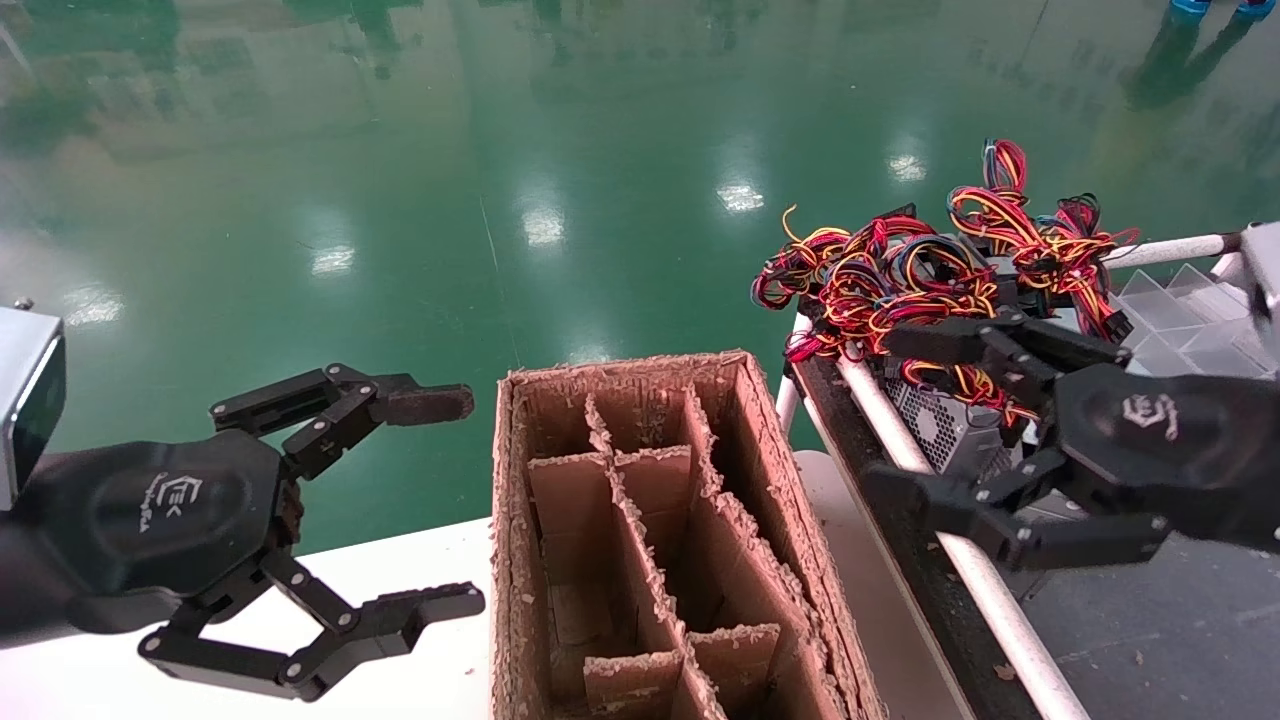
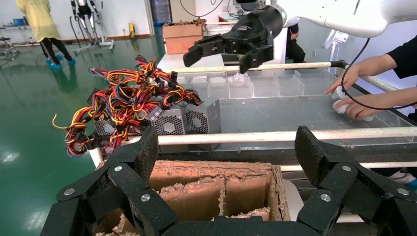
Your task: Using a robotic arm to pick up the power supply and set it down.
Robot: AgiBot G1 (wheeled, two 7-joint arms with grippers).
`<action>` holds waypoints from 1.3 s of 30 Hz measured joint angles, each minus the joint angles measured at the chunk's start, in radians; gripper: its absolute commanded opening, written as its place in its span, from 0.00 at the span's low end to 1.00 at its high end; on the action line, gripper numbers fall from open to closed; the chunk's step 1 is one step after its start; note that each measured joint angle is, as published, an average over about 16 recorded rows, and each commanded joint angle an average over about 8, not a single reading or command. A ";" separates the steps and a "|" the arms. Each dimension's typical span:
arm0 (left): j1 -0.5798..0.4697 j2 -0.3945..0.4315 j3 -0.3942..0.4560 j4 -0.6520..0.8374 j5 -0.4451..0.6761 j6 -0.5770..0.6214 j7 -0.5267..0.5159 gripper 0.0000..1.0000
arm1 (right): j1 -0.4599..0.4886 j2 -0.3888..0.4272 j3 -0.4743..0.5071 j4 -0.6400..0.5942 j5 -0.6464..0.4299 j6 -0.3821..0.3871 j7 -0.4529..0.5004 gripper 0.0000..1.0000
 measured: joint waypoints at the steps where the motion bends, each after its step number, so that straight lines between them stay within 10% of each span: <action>1: 0.000 0.000 0.000 0.000 0.000 0.000 0.000 1.00 | -0.011 -0.002 0.011 0.017 -0.002 0.001 0.002 1.00; 21: 0.000 0.000 0.000 0.000 0.000 0.000 0.000 1.00 | -0.205 -0.034 0.212 0.315 -0.040 0.025 0.034 1.00; 39: 0.000 0.000 0.000 0.000 0.000 0.000 0.000 1.00 | -0.214 -0.036 0.222 0.329 -0.044 0.028 0.036 1.00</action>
